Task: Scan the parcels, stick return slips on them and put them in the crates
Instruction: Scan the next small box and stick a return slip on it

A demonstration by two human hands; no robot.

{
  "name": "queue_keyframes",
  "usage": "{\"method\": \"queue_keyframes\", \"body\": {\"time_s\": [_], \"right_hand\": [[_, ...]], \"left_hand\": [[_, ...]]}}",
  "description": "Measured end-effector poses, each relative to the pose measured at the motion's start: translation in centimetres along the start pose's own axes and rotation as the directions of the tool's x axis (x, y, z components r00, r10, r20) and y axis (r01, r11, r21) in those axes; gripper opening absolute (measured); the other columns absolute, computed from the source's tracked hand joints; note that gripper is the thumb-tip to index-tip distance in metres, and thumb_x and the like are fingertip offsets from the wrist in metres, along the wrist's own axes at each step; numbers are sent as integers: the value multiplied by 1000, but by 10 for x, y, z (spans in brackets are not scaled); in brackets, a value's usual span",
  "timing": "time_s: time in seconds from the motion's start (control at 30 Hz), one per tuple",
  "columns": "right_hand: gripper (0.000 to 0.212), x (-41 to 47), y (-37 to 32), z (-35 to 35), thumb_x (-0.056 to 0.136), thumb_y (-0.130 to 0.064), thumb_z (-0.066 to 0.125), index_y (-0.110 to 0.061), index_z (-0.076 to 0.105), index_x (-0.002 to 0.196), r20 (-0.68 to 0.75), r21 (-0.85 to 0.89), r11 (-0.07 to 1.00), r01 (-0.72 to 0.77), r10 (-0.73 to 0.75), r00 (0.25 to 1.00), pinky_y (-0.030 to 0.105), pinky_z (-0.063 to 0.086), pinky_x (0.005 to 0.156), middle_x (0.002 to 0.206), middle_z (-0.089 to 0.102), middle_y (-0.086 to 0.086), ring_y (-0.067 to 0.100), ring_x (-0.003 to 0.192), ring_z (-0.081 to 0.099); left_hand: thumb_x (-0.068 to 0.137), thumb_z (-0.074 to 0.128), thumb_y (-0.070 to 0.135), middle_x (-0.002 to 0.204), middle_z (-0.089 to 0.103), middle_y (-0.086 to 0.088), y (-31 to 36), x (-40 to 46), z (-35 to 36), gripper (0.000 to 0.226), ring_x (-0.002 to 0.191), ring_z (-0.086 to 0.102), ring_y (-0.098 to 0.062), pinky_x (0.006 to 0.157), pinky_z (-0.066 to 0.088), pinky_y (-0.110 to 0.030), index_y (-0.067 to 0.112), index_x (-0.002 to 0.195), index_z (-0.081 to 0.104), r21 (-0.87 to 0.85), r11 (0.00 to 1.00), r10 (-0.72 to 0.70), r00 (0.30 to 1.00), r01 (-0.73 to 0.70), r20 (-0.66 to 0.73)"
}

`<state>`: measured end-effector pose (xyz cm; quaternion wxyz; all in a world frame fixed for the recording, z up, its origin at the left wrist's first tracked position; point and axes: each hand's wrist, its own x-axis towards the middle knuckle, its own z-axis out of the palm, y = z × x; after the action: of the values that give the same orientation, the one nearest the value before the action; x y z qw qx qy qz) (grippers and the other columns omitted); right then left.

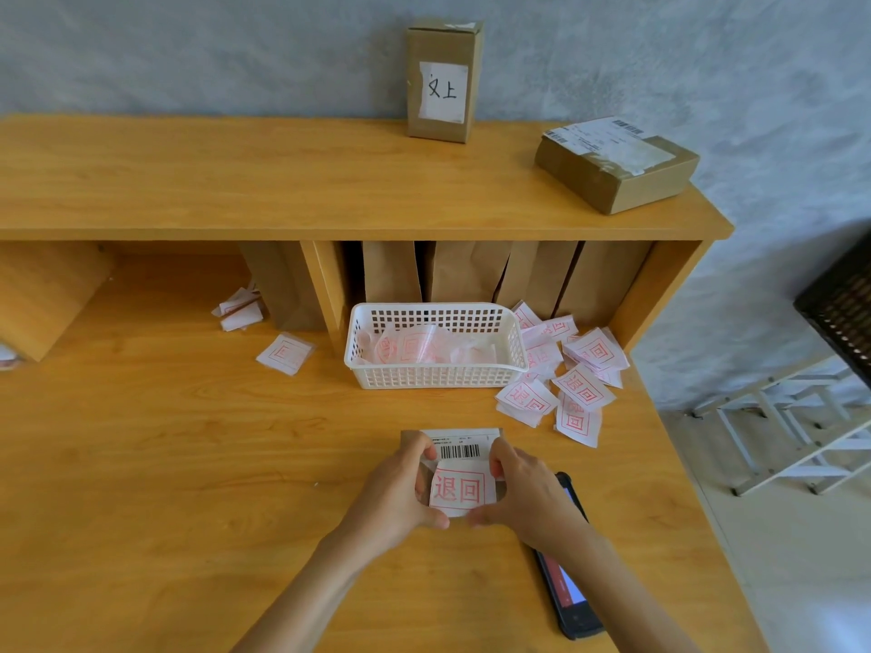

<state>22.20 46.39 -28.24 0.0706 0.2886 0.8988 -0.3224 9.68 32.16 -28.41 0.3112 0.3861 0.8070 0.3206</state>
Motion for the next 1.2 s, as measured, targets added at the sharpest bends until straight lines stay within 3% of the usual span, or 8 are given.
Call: {"method": "queue_keyframes", "body": {"time_s": [0.3, 0.5, 0.7, 0.83, 0.93, 1.0, 1.07, 1.2], "right_hand": [[52, -1, 0, -5, 72, -29, 83, -17, 38, 95, 23, 32, 999, 23, -24, 999, 17, 47, 60, 94, 44, -17, 7, 95, 49], [47, 1, 7, -3, 73, -23, 81, -20, 39, 94, 23, 34, 999, 37, -38, 999, 24, 56, 78, 107, 53, -7, 10, 101, 54], [39, -4, 13, 1, 81, -17, 74, -22, 39, 97, -31, -4, 997, 82, -82, 996, 22, 56, 78, 117, 53, -8, 7, 105, 55], [52, -18, 15, 11, 73, -35, 78, -25, 45, 112, -224, -285, 940, 186, -254, 941, 23, 51, 78, 115, 47, -11, 11, 101, 47], [80, -24, 15, 25, 61, -46, 84, -22, 48, 128, -274, -432, 868, 244, -384, 882, 31, 52, 89, 128, 54, -3, 16, 112, 49], [98, -24, 18, 38, 61, -45, 85, -12, 42, 143, -247, -491, 830, 263, -423, 872, 38, 38, 105, 147, 45, 5, 20, 133, 39], [107, -24, 21, 47, 60, -43, 86, -8, 35, 147, -240, -526, 813, 248, -422, 874, 42, 24, 111, 154, 36, 9, 21, 142, 27], [111, -25, 25, 54, 59, -44, 87, -8, 32, 148, -225, -539, 812, 223, -394, 891, 46, 22, 110, 156, 31, 8, 19, 144, 23]], "left_hand": [[67, 84, 10, 71, 52, 5, -13, 4, -6, 46, 55, 45, 1, 58, 38, -17, 26, 94, 50, -89, 995, -34, 999, 36, 18], [66, 82, 2, 74, 53, 3, -16, 4, -8, 48, 55, 46, 2, 58, 41, -19, 25, 94, 50, -132, 991, -26, 998, 34, 58], [67, 78, -2, 77, 52, 4, -20, 2, -7, 48, 57, 45, 0, 60, 41, -20, 28, 92, 50, -192, 981, 3, 999, 5, 43], [74, 79, 26, 90, 44, 15, -20, -7, 4, 35, 76, 44, 3, 63, 35, -12, 31, 91, 48, 86, 984, 169, 972, -156, -162], [81, 64, 47, 103, 49, 13, -18, -10, 16, 32, 93, 45, -4, 74, 42, -16, 26, 104, 55, 460, 844, 440, 847, -277, -298], [89, 50, 48, 124, 52, 6, -20, -7, 27, 46, 112, 50, -14, 87, 48, -28, 20, 126, 53, 592, 745, 530, 812, -307, -245], [95, 39, 46, 150, 41, -2, -28, -2, 36, 59, 137, 37, -19, 108, 35, -37, 14, 145, 40, 671, 674, 541, 825, -309, -163], [101, 23, 51, 157, 30, -4, -44, 1, 43, 64, 147, 19, -18, 114, 21, -41, 11, 149, 34, 713, 647, 467, 880, -271, -89]]}}
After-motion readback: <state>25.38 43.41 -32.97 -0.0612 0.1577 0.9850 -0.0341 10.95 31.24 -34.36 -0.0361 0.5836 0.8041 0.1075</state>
